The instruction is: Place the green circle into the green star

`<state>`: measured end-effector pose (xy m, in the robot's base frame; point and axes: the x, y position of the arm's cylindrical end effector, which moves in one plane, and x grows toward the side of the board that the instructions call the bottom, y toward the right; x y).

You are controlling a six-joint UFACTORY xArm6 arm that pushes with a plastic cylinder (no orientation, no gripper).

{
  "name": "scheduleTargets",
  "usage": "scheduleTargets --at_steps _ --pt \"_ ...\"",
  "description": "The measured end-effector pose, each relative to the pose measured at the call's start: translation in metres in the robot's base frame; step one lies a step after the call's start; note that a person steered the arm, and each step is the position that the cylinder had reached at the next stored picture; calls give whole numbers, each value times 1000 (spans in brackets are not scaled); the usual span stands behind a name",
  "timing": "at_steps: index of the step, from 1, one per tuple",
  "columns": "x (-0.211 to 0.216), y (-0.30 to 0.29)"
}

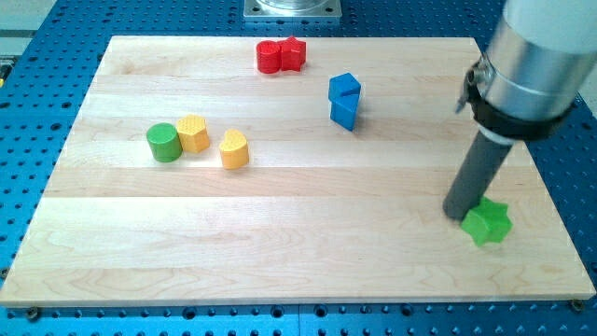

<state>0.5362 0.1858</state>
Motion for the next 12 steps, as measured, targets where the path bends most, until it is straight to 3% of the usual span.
scheduleTargets --at_steps 1,2,3,4,5,6,7,8,10,11,12 --pt "-3 -9" --pt "6 -108" --pt "-2 -252" --pt "-63 -362" --pt "-126 -414" --pt "-137 -370" --pt "-73 -307" --pt "-47 -274" --pt "-37 -356" --pt "-7 -290" --pt "-5 -183"
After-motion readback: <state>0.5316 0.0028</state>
